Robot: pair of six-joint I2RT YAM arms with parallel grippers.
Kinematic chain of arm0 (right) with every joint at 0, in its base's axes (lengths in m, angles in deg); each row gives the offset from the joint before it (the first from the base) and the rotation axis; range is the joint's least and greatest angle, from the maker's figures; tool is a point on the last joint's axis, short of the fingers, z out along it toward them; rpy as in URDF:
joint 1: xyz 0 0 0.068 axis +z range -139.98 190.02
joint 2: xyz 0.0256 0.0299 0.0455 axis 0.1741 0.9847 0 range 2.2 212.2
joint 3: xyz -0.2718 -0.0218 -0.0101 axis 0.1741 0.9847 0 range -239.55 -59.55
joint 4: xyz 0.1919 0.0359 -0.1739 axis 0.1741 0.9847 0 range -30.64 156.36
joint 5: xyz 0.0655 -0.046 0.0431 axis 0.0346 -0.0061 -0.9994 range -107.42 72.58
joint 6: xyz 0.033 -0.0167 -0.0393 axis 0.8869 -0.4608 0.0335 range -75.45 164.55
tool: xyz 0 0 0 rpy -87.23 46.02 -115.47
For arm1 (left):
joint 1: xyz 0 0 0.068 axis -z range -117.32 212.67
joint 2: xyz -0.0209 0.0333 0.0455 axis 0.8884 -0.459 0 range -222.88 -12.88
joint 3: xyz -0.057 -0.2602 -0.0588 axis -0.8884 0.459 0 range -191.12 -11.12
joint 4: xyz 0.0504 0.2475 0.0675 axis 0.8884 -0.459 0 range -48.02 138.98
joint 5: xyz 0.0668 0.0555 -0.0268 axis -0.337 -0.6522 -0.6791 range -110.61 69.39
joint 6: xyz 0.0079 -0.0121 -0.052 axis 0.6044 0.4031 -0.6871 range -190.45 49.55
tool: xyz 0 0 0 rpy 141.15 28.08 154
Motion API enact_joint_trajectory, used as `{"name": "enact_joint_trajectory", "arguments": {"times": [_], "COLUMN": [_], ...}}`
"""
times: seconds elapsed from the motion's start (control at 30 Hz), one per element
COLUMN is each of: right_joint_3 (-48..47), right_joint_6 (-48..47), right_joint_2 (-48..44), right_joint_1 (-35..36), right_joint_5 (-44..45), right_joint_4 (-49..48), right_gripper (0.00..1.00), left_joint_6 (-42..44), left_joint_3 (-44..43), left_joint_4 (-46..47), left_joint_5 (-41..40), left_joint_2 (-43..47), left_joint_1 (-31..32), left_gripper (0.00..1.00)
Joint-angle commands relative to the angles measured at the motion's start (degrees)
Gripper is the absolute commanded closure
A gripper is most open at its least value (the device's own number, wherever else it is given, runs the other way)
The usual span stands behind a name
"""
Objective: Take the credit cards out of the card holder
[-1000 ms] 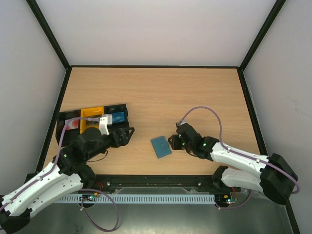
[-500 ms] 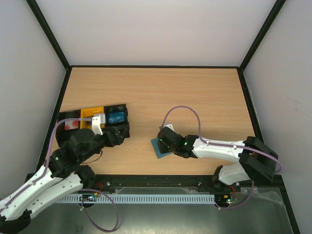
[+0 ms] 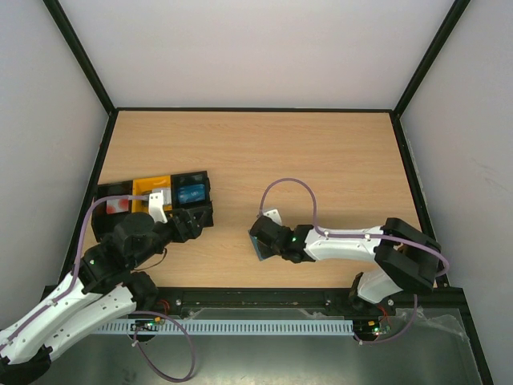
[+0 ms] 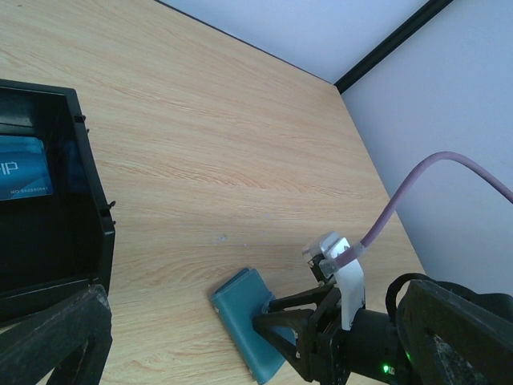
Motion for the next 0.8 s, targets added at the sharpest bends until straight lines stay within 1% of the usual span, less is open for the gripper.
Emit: {"name": "enact_joint_trajectory", "arguments": {"times": [0.0,0.13,0.37,0.67,0.77], "right_joint_3": [0.3,0.7,2.2,3.4,4.2], "right_joint_6": [-0.1,-0.3,-0.3,0.8,1.2], "right_joint_2": [1.4,1.1,-1.4,-3.6,-5.0], "right_joint_1": [0.6,0.9,0.9,0.9,0.9], "right_joint_5": [5.8,7.6,6.7,4.8,3.6], "right_joint_4": [2.6,2.5,0.5,-1.6,-3.1], "right_gripper": [0.72,0.78,0.97,0.98,0.98], "left_joint_6": [1.1,0.8,0.6,-0.2,-0.4], "left_joint_3": [-0.2,0.0,0.9,1.9,3.0], "left_joint_4": [-0.4,-0.3,-0.2,0.4,1.9], "left_joint_5": [-1.5,-1.3,-1.7,-0.8,0.9], "left_joint_2": [0.3,0.2,0.1,-3.1,-4.9], "left_joint_1": [0.2,0.1,0.2,0.2,0.2], "left_gripper": [0.00,0.00,0.00,0.00,0.00]}}
